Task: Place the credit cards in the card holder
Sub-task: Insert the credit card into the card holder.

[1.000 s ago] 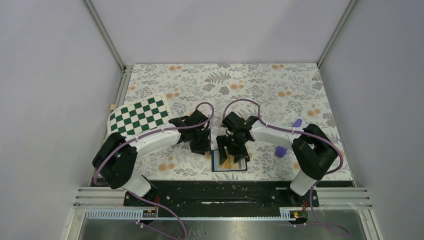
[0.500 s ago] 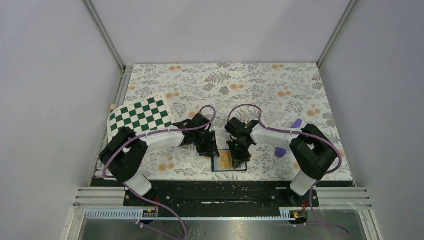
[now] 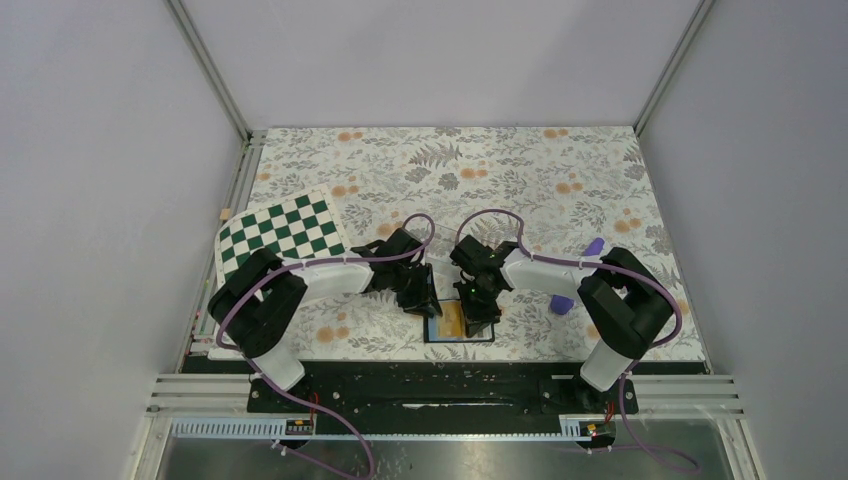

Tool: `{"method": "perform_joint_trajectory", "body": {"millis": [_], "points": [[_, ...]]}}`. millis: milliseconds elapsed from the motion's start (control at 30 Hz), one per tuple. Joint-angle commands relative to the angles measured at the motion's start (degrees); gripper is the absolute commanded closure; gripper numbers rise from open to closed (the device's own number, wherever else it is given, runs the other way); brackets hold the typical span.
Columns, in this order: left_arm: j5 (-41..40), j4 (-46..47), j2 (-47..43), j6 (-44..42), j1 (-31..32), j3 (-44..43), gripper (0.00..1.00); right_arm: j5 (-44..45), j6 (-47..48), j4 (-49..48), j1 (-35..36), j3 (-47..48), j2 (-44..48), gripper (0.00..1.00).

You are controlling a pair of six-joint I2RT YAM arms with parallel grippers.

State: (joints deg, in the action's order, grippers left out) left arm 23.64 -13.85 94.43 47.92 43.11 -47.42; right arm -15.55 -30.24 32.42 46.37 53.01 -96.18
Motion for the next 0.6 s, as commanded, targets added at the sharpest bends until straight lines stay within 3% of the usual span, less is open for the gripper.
{"method": "perform_joint_trajectory", "body": {"millis": [0,567], "points": [[1.15,2.08,0.88,0.05,0.26,-0.75,0.72,0.56,0.18,0.17,-0.13,-0.12,-1.41,1.0],[4.63,7.87,-4.15,3.85,0.6,-0.04,0.73,-0.81,0.44,-0.04,-0.14,0.68,-2.0,1.0]]}}
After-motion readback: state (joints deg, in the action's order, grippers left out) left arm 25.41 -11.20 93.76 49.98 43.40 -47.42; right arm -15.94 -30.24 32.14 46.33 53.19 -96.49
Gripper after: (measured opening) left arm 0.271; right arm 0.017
